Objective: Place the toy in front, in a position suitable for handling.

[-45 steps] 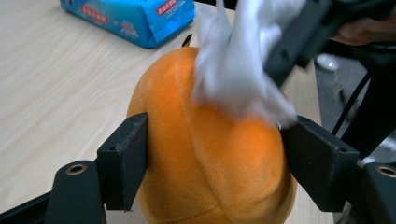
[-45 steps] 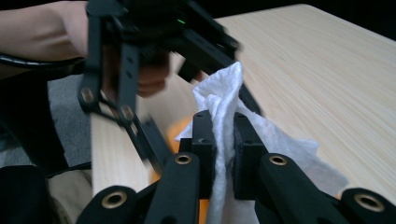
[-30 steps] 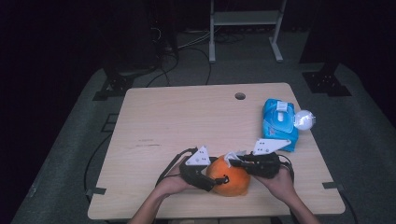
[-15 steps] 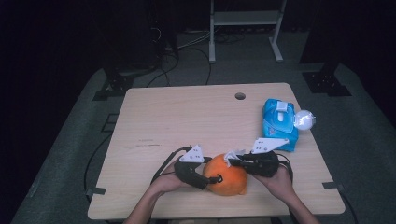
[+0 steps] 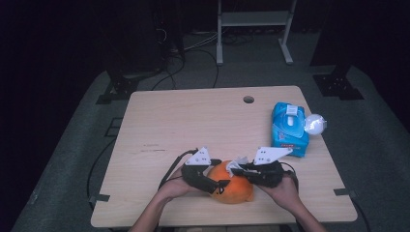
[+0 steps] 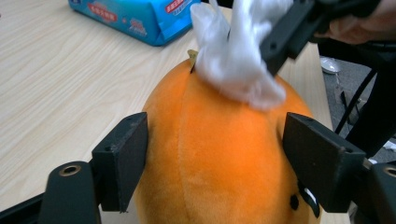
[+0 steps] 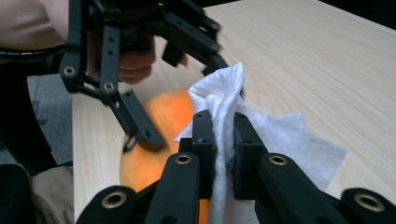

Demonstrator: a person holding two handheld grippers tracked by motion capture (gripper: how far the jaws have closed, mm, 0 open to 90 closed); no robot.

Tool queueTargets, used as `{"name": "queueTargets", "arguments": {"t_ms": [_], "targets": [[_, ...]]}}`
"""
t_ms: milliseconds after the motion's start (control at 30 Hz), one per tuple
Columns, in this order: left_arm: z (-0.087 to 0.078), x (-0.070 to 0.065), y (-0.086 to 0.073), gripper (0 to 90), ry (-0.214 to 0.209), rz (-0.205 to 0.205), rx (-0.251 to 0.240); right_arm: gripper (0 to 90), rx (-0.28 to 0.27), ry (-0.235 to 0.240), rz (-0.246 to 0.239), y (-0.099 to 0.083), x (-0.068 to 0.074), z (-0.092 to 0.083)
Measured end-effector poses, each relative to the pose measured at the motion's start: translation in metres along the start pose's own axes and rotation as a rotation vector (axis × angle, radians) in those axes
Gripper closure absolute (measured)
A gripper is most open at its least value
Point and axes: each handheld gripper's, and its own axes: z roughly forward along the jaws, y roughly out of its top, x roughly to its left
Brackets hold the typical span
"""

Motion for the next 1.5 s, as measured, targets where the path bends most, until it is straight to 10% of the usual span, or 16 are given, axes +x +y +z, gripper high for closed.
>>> {"name": "queueTargets", "arguments": {"t_ms": [800, 1500], "targets": [[-0.009, 0.020, -0.015, 26.6, -0.008, -0.094, 0.004, 81.4, 0.010, -0.036, 0.053, -0.018, -0.015, -0.020], [-0.006, 0.008, -0.008, 27.2, 0.014, -0.038, 0.022, 81.4, 0.004, -0.048, 0.117, -0.024, -0.029, -0.023]]}}
